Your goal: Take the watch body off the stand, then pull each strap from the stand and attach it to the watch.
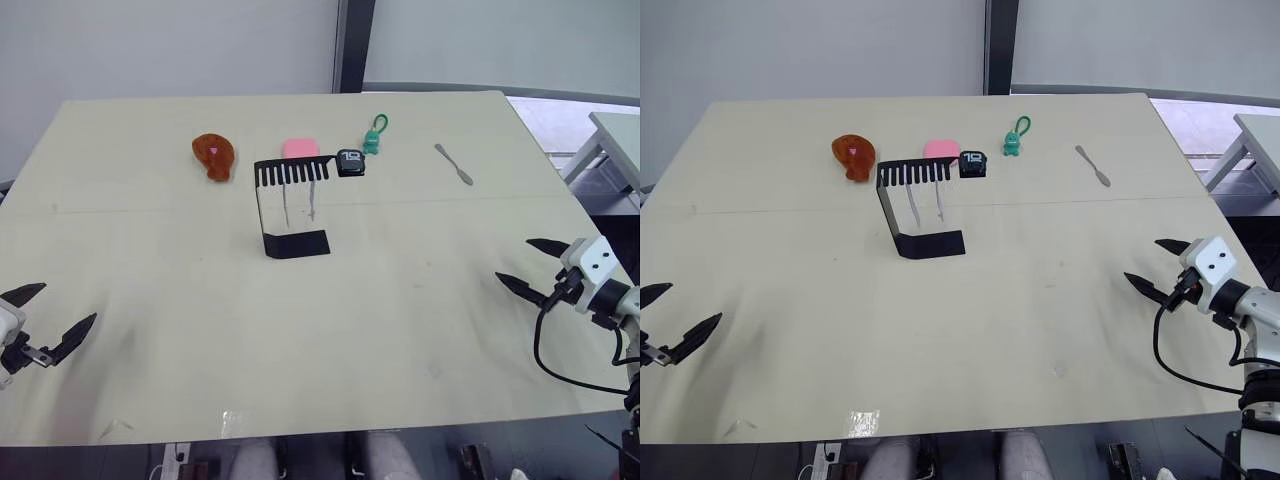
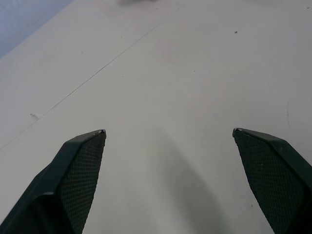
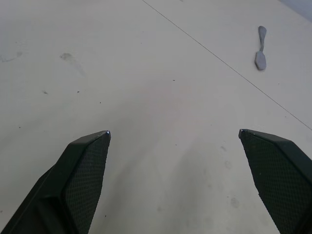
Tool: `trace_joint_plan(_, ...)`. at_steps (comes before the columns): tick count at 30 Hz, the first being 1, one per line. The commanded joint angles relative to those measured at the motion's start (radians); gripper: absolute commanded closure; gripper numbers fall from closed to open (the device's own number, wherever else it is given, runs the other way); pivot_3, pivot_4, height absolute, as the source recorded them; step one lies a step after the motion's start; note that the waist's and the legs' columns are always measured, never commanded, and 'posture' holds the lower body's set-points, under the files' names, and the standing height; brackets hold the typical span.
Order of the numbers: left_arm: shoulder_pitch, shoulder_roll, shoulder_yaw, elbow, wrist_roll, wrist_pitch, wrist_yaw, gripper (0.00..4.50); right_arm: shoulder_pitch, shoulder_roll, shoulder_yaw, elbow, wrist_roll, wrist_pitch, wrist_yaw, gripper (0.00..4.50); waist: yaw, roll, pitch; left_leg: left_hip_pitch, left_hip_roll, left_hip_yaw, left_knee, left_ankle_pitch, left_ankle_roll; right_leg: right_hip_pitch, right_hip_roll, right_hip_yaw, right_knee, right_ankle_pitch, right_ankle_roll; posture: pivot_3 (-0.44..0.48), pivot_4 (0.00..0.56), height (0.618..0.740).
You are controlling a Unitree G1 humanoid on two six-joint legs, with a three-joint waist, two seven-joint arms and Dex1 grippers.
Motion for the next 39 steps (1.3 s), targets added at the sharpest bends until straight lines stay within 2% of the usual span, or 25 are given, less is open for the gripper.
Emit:
trace_joint_plan(1, 0.0, -0.017, 0.018, -0.048, -0.053, 0.001, -0.016, 0.01, -0.016, 0.007, -0.004, -0.048, 0.016, 0.006, 0.0, 0.0, 0.0, 0.0, 0.0, 0.0, 0.0, 0.0, 0.0, 0.0, 0.0, 0.0, 0.0, 0.0, 0.0, 0.0, 0.0, 0.0, 0.15, 0.74)
trace_joint_plan(5, -0.004, -0.041, -0.007, -0.154, -0.189, 0.09, -0.082, 0.01, -0.002, 0.052, -0.008, -0.147, 0.048, 0.061, -0.011, 0.0, -0.001, 0.0, 0.0, 0.0, 0.001, 0.001, 0.0, 0.0, 0.0, 0.0, 0.0, 0.0, 0.0, 0.0, 0.0, 0.0, 0.15, 0.74)
trace_joint_plan(10, -0.014, -0.031, -0.05, -0.382, -0.297, 0.194, -0.097, 0.01, 0.078, 0.128, -0.029, -0.446, 0.156, 0.261, -0.066, 0.0, 0.002, 0.0, 0.0, 0.0, 0.001, 0.001, 0.001, 0.0, -0.001, 0.0, 0.0, 0.0, 0.001, 0.0, 0.0, 0.0, 0.15, 0.74)
trace_joint_plan(13, -0.036, -0.019, -0.096, -0.5, -0.339, 0.266, -0.073, 0.01, 0.15, 0.213, -0.036, -0.699, 0.262, 0.441, -0.19, 0.0, 0.006, 0.0, 0.0, 0.0, 0.001, 0.0, 0.001, -0.001, 0.0, 0.0, 0.0, 0.001, 0.001, 0.0, 0.0, 0.0, 0.15, 0.74)
trace_joint_plan(17, -0.083, -0.02, -0.125, -0.539, -0.338, 0.301, -0.05, 0.01, 0.194, 0.297, -0.017, -0.912, 0.267, 0.561, -0.349, 0.0, 0.006, 0.0, 0.0, 0.0, 0.0, 0.0, 0.0, -0.001, -0.001, 0.0, 0.0, 0.001, 0.001, 0.0, 0.0, 0.0, 0.15, 0.74)
trace_joint_plan(21, -0.152, -0.033, -0.147, -0.578, -0.378, 0.345, -0.01, 0.01, 0.162, 0.374, 0.024, -1.086, 0.248, 0.692, -0.528, 0.0, 0.002, 0.0, 0.0, 0.0, 0.001, 0.0, 0.0, -0.001, -0.001, 0.0, 0.001, 0.001, 0.001, 0.0, 0.0, 0.0, 0.15, 0.74)
trace_joint_plan(28, -0.264, 0.002, -0.226, -0.624, -0.407, 0.425, 0.014, 0.01, 0.05, 0.524, 0.163, -1.337, 0.212, 0.897, -0.787, 0.0, 0.003, 0.0, 0.0, -0.001, 0.0, 0.0, 0.0, -0.001, -0.002, -0.002, 0.001, 0.002, 0.002, 0.0, 0.0, 0.0, 0.15, 0.74)
trace_joint_plan(34, -0.313, -0.012, -0.271, -0.615, -0.387, 0.432, 0.025, 0.01, -0.096, 0.671, 0.247, -1.405, 0.165, 1.074, -0.995, 0.0, 0.001, 0.0, 0.0, -0.001, 0.0, 0.0, 0.0, 0.0, -0.002, -0.002, 0.001, 0.002, 0.002, 0.0, 0.0, 0.0, 0.15, 0.74)
trace_joint_plan(39, -0.34, -0.016, -0.305, -0.601, -0.375, 0.426, 0.02, 0.01, -0.208, 0.729, 0.265, -1.343, 0.107, 1.196, -1.093, 0.0, 0.001, 0.0, 0.0, -0.002, 0.0, 0.0, 0.0, 0.0, -0.002, -0.003, 0.001, 0.002, 0.002, 0.0, 0.0, 0.0, 0.15, 0.74)
